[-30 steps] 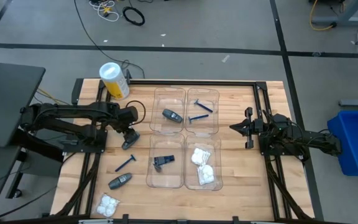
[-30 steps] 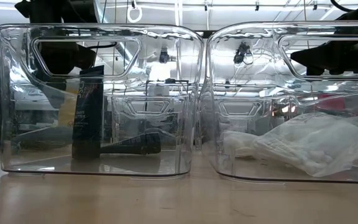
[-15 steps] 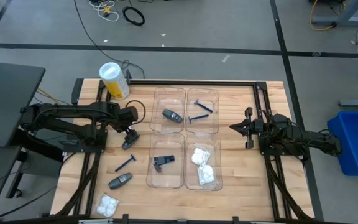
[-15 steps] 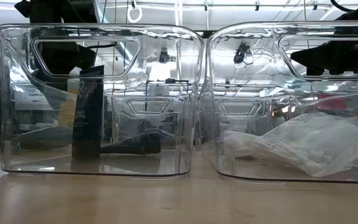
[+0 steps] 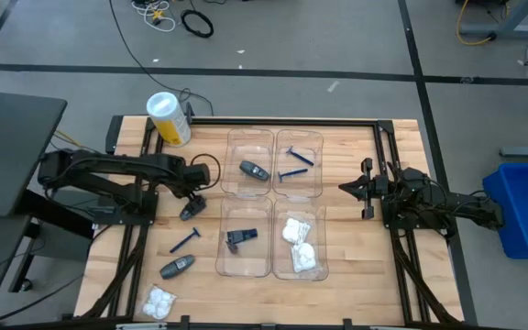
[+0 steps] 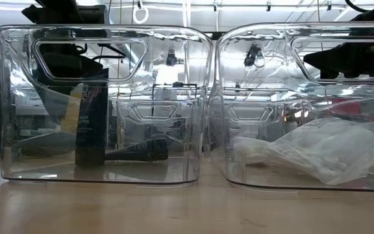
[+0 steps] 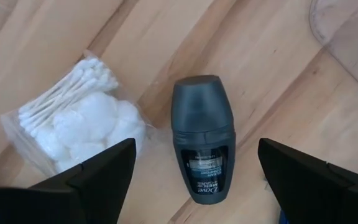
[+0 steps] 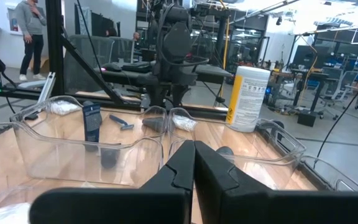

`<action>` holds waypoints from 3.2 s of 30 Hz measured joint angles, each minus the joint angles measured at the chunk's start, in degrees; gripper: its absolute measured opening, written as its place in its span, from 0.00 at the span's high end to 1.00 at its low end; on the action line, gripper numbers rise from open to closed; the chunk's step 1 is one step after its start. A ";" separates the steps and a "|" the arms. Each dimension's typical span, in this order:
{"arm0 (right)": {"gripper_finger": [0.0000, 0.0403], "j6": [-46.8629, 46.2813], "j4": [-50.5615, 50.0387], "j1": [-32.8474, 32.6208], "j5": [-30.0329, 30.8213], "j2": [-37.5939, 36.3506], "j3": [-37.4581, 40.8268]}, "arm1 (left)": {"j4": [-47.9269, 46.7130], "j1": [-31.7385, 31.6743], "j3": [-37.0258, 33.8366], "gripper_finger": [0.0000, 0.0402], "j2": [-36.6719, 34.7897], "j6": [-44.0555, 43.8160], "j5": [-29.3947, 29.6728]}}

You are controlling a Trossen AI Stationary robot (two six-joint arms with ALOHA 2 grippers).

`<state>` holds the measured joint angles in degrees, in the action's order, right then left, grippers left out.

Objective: Pick & Place Travel size toiletries
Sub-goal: Put the top deodorant into the top left transparent bin

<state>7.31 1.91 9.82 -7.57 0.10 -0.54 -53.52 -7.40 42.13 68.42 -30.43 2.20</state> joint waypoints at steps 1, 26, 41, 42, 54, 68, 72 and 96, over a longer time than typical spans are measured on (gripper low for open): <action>0.97 0.00 0.00 0.01 -0.01 -0.01 0.00 | 0.28 0.21 0.00 0.13 0.24 0.00 0.00; 0.97 0.00 0.00 0.01 -0.02 0.00 -0.01 | 9.12 1.88 -5.93 0.13 2.10 -2.22 -0.34; 0.97 0.00 0.00 0.00 -0.03 0.00 0.00 | 15.92 3.20 -8.83 0.13 2.10 -4.09 1.88; 0.97 0.00 0.00 0.00 -0.03 0.00 0.00 | 16.34 3.21 -8.83 0.13 2.10 -4.09 1.88; 0.97 0.00 0.00 0.01 -0.01 0.00 0.00 | 17.46 3.20 -10.98 0.13 2.10 -4.75 1.45; 0.97 0.00 0.00 0.00 -0.03 0.00 -0.02 | 18.53 4.05 -12.66 0.13 2.10 -5.13 1.22; 0.97 0.00 0.00 0.02 -0.03 0.00 -0.01 | 18.50 4.03 -12.66 0.16 2.10 -4.95 1.20; 0.97 0.00 0.00 0.00 -0.03 0.00 -0.01 | 18.48 4.03 -12.66 0.38 2.10 -5.23 1.18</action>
<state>7.31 1.91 9.82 -7.60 0.10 -0.55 -35.05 -3.38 29.47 70.52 -35.66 3.38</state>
